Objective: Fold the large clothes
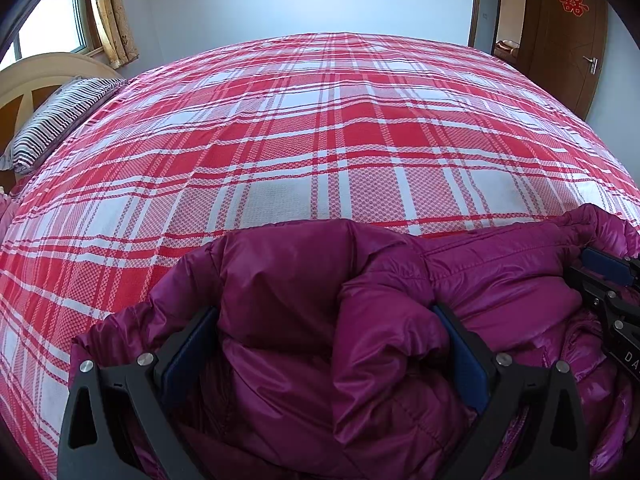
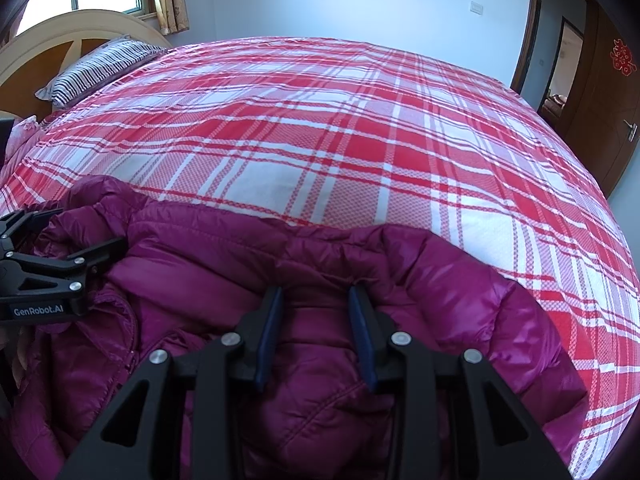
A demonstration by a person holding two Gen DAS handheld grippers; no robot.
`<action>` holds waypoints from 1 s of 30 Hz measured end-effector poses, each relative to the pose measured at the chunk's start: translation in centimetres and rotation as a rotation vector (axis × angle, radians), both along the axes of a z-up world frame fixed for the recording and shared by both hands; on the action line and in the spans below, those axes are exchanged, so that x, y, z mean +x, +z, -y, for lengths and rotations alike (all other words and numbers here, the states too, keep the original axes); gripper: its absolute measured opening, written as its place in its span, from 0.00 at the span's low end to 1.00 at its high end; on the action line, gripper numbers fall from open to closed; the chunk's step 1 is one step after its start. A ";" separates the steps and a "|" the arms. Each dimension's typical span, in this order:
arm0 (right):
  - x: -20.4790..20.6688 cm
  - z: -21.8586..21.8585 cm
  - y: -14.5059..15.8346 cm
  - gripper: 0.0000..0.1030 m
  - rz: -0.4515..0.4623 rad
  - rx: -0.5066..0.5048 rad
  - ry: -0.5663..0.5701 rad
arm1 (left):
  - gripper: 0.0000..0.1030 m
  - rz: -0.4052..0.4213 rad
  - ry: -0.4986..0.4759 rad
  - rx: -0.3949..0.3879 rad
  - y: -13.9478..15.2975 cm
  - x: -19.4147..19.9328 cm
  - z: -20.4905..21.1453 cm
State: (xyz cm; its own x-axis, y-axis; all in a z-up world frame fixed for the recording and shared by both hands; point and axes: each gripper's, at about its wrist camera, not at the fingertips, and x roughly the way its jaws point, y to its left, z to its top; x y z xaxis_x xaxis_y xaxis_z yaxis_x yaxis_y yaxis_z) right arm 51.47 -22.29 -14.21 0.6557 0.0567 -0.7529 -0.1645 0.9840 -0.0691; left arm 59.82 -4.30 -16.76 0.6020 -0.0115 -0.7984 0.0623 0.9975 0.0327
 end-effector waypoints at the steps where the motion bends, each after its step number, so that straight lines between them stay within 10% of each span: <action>1: 0.0 -0.1 0.0 0.36 -0.001 -0.004 0.000 | 0.99 0.000 0.001 0.001 0.0 0.0 0.1; 15: 0.2 -0.9 0.0 0.37 -0.005 -0.066 0.000 | 0.99 -0.032 0.006 0.032 0.7 0.2 0.4; 19: 0.2 -0.1 1.3 0.38 -0.028 -0.036 0.034 | 0.99 0.054 0.025 -0.034 5.2 -1.7 -0.9; 24: -3.9 2.6 4.9 0.61 -0.010 0.080 0.058 | 0.99 0.162 -0.017 -0.110 10.6 -9.1 -4.6; 30: -15.8 6.7 7.3 0.71 -0.066 0.080 0.143 | 0.99 0.120 -0.129 -0.048 8.7 -24.0 -8.5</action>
